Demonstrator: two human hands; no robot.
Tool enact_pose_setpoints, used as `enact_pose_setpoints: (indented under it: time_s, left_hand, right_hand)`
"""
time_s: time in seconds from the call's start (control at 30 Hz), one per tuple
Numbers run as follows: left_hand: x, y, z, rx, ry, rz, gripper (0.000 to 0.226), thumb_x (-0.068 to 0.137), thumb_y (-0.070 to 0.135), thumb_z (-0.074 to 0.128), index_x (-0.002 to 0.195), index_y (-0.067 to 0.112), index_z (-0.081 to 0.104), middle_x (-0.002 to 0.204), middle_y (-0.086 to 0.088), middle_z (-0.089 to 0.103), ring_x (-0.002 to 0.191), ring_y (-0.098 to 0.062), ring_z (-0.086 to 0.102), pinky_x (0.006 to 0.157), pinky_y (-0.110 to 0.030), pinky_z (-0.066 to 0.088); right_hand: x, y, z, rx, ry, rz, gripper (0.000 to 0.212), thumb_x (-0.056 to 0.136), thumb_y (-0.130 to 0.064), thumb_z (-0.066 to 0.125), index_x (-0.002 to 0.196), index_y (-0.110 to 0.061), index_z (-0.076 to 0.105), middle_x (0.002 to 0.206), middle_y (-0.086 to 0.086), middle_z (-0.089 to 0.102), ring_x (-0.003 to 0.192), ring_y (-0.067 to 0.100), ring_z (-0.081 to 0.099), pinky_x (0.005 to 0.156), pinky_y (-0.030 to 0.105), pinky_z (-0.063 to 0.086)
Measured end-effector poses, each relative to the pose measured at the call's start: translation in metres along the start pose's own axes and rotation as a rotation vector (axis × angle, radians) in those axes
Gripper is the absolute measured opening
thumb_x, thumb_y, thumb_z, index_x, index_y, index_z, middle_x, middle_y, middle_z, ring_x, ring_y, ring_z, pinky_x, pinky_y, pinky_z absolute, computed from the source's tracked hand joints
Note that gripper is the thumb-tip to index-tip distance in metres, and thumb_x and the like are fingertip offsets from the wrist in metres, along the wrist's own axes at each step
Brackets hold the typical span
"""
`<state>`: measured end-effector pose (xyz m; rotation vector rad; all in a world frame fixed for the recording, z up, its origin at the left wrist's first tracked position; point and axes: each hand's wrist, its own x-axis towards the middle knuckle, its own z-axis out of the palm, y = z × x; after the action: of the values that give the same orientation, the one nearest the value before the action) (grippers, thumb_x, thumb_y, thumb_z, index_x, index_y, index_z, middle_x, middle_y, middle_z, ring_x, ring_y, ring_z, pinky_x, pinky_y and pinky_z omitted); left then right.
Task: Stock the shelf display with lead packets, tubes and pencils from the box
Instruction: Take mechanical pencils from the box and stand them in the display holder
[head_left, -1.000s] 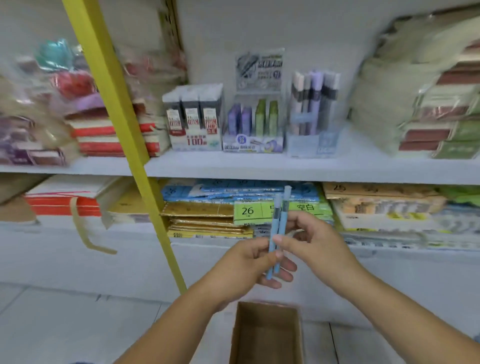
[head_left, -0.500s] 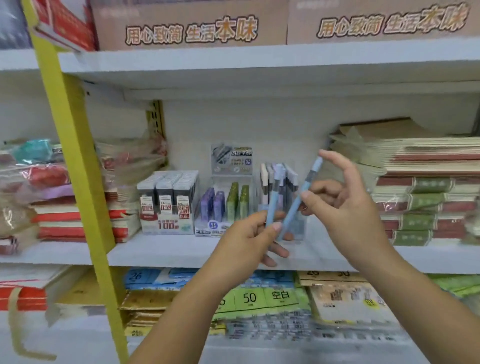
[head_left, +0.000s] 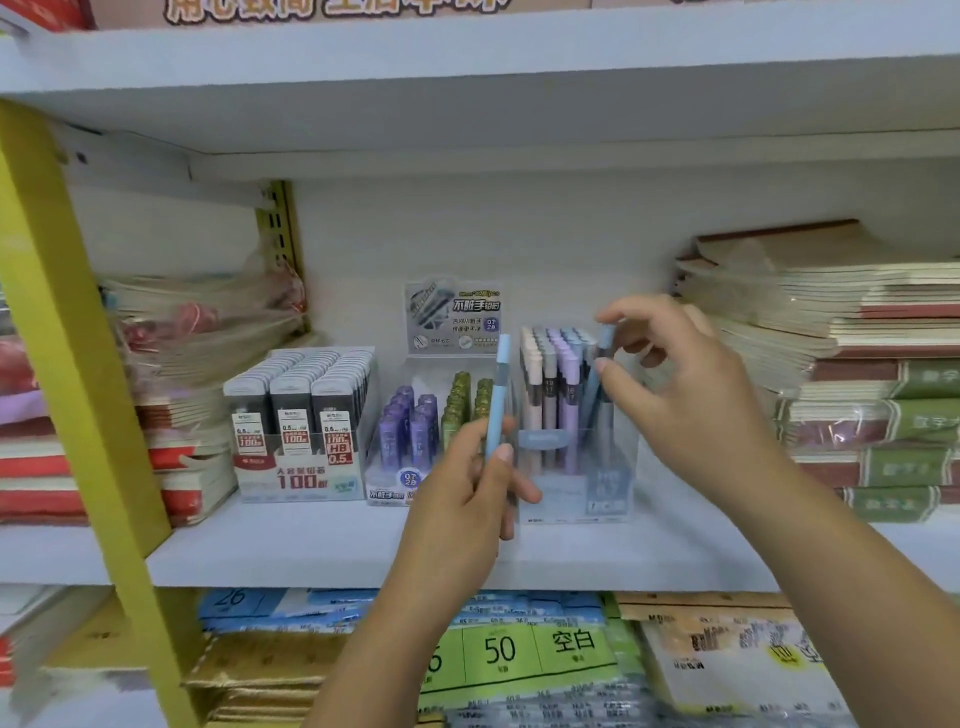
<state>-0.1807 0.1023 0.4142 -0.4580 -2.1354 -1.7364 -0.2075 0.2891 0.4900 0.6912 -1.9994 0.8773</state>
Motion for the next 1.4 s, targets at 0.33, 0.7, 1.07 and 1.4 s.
enact_pose_setpoints:
  time_s: [0.33, 0.7, 1.07, 1.4]
  left_hand:
    - [0.002, -0.005, 0.001, -0.007, 0.006, -0.013, 0.026, 0.106, 0.031, 0.041, 0.108, 0.053, 0.054, 0.078, 0.007, 0.071, 0.049, -0.004, 0.048, 0.047, -0.014, 0.04]
    - [0.001, -0.003, -0.001, -0.036, -0.002, -0.028, 0.024, 0.105, 0.031, 0.042, 0.109, 0.05, 0.056, 0.075, 0.007, 0.071, 0.049, -0.004, 0.049, 0.047, -0.014, 0.04]
    - [0.0, 0.001, -0.007, -0.08, 0.001, -0.014, 0.028, 0.104, 0.034, 0.044, 0.109, 0.056, 0.059, 0.076, 0.006, 0.071, 0.049, -0.006, 0.047, 0.046, -0.016, 0.041]
    - [-0.005, 0.018, 0.006, -0.103, -0.101, 0.059, 0.028, 0.105, 0.029, 0.046, 0.11, 0.052, 0.062, 0.08, 0.007, 0.067, 0.053, -0.01, 0.042, 0.049, -0.019, 0.037]
  right_hand:
    - [0.005, 0.001, 0.0, -0.012, 0.005, 0.001, 0.026, 0.088, -0.019, 0.063, 0.103, -0.039, 0.055, 0.094, -0.031, 0.049, 0.098, -0.006, 0.049, 0.083, 0.0, 0.033]
    - [0.01, 0.005, 0.006, -0.22, -0.025, -0.002, 0.021, 0.091, -0.019, 0.062, 0.111, -0.024, 0.066, 0.103, -0.016, 0.056, 0.103, 0.001, 0.033, 0.086, 0.001, 0.023]
    - [0.005, 0.006, 0.008, -0.184, -0.062, 0.111, 0.034, 0.095, -0.03, 0.055, 0.129, -0.027, 0.058, 0.12, -0.01, 0.047, 0.116, 0.0, 0.031, 0.094, 0.017, 0.023]
    - [-0.006, -0.04, 0.005, 0.426, -0.101, 0.13, 0.033, 0.09, -0.018, 0.064, 0.115, -0.038, 0.061, 0.081, -0.012, 0.072, 0.077, 0.002, 0.067, 0.068, 0.011, 0.048]
